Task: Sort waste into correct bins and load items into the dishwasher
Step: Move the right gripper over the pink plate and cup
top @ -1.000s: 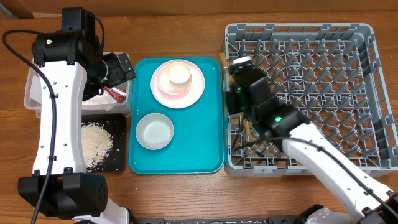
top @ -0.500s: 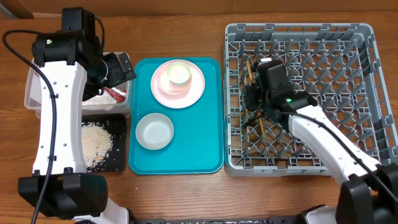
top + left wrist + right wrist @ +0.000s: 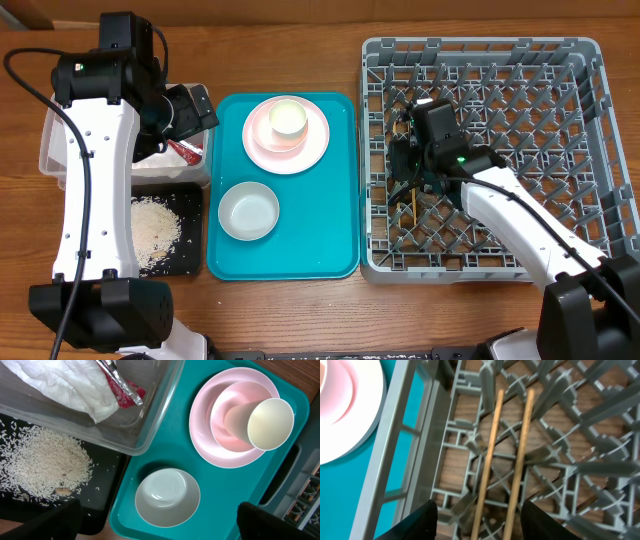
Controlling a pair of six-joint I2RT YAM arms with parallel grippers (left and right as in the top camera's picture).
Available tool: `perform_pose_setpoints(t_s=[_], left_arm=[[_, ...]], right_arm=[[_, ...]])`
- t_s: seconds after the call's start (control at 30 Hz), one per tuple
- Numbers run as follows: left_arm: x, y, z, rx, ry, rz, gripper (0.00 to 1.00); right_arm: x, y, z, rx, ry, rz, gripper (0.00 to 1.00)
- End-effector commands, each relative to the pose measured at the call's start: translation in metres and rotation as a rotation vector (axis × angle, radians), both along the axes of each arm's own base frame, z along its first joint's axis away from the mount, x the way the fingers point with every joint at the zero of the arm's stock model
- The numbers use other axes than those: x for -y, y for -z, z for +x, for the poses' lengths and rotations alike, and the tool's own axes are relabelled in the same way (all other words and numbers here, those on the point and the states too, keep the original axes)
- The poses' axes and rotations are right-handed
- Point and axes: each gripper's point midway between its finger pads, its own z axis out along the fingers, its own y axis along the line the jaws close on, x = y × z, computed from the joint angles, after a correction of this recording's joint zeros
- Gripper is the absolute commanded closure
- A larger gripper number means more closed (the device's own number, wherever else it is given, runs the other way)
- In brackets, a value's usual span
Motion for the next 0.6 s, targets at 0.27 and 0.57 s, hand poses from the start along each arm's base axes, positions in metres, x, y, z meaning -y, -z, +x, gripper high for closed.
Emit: perform_pose_setpoints(t_s=[0.27, 0.57], left_arm=[[0.000, -0.001, -0.001, 0.002, 0.007, 0.005, 0.00], [0.000, -0.001, -0.001, 0.002, 0.007, 0.005, 0.00]], right_arm=[[-0.011, -0.092, 0.005, -0.023, -0.094, -0.007, 0.35], [-0.052, -0.196, 0.046, 0.092, -0.173, 0.136, 0.28]])
